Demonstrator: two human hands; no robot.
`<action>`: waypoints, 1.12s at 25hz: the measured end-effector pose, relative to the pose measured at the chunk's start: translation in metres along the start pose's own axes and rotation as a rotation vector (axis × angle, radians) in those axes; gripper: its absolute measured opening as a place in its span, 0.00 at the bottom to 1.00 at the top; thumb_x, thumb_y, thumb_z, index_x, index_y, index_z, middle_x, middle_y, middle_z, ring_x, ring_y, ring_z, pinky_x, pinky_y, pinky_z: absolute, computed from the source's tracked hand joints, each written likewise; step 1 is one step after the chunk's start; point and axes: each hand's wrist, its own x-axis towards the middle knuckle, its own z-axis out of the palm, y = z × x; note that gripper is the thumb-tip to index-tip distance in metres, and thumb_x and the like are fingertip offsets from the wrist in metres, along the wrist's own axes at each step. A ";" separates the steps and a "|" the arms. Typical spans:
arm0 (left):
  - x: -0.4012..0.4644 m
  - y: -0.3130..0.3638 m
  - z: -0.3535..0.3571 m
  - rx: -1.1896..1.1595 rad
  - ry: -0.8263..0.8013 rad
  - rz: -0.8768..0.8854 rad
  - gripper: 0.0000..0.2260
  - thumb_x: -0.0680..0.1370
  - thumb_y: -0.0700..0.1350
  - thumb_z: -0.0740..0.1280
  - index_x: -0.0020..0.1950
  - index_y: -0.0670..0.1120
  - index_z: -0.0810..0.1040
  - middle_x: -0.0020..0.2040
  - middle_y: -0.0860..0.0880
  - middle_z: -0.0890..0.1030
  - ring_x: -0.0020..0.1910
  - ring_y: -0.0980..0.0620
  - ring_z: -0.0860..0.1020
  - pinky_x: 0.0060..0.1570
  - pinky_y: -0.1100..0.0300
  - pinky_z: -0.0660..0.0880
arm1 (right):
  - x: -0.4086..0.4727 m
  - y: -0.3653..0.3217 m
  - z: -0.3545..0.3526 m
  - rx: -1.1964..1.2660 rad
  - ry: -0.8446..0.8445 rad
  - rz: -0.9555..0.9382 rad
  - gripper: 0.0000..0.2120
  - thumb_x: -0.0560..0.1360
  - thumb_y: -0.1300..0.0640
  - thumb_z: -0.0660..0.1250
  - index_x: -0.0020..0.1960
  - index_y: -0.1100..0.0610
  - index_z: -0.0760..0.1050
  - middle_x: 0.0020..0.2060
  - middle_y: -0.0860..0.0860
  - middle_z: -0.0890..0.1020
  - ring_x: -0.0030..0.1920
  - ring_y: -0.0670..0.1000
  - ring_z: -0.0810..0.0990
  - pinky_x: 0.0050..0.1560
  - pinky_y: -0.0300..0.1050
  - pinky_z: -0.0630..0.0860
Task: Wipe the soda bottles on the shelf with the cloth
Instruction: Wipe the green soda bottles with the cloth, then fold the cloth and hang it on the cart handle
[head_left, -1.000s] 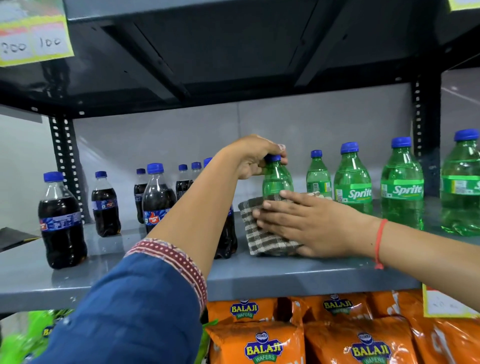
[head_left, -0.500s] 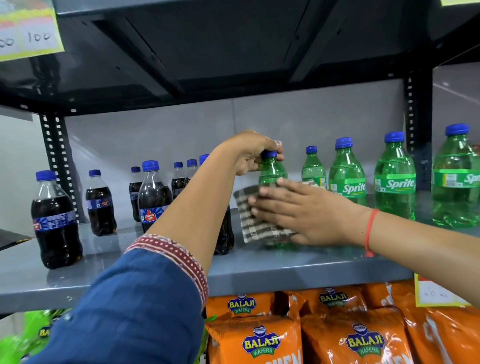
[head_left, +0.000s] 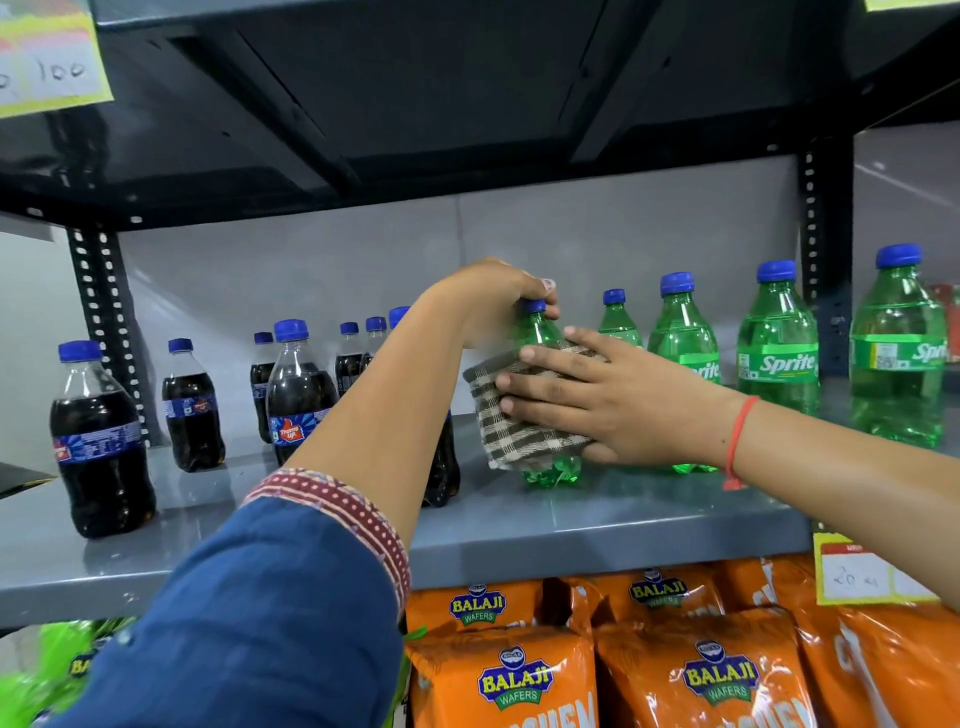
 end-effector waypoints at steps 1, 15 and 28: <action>0.000 0.000 0.001 0.006 -0.001 0.000 0.07 0.76 0.42 0.62 0.47 0.40 0.77 0.42 0.46 0.80 0.41 0.54 0.79 0.49 0.61 0.76 | 0.000 -0.003 -0.001 0.019 -0.018 0.014 0.37 0.65 0.42 0.69 0.70 0.54 0.65 0.69 0.51 0.70 0.69 0.56 0.67 0.62 0.59 0.71; -0.017 0.009 -0.003 0.025 0.119 0.150 0.12 0.76 0.42 0.63 0.57 0.39 0.75 0.56 0.43 0.77 0.54 0.49 0.75 0.54 0.60 0.73 | -0.013 -0.053 -0.049 0.868 -0.325 0.398 0.19 0.69 0.47 0.61 0.59 0.47 0.71 0.51 0.53 0.79 0.52 0.53 0.76 0.48 0.48 0.76; -0.220 -0.120 -0.066 0.253 0.560 -0.238 0.06 0.72 0.40 0.66 0.36 0.40 0.78 0.36 0.37 0.80 0.29 0.50 0.79 0.32 0.64 0.75 | 0.071 -0.117 -0.057 0.857 0.024 0.339 0.11 0.67 0.50 0.62 0.48 0.52 0.75 0.40 0.51 0.81 0.48 0.54 0.76 0.42 0.49 0.67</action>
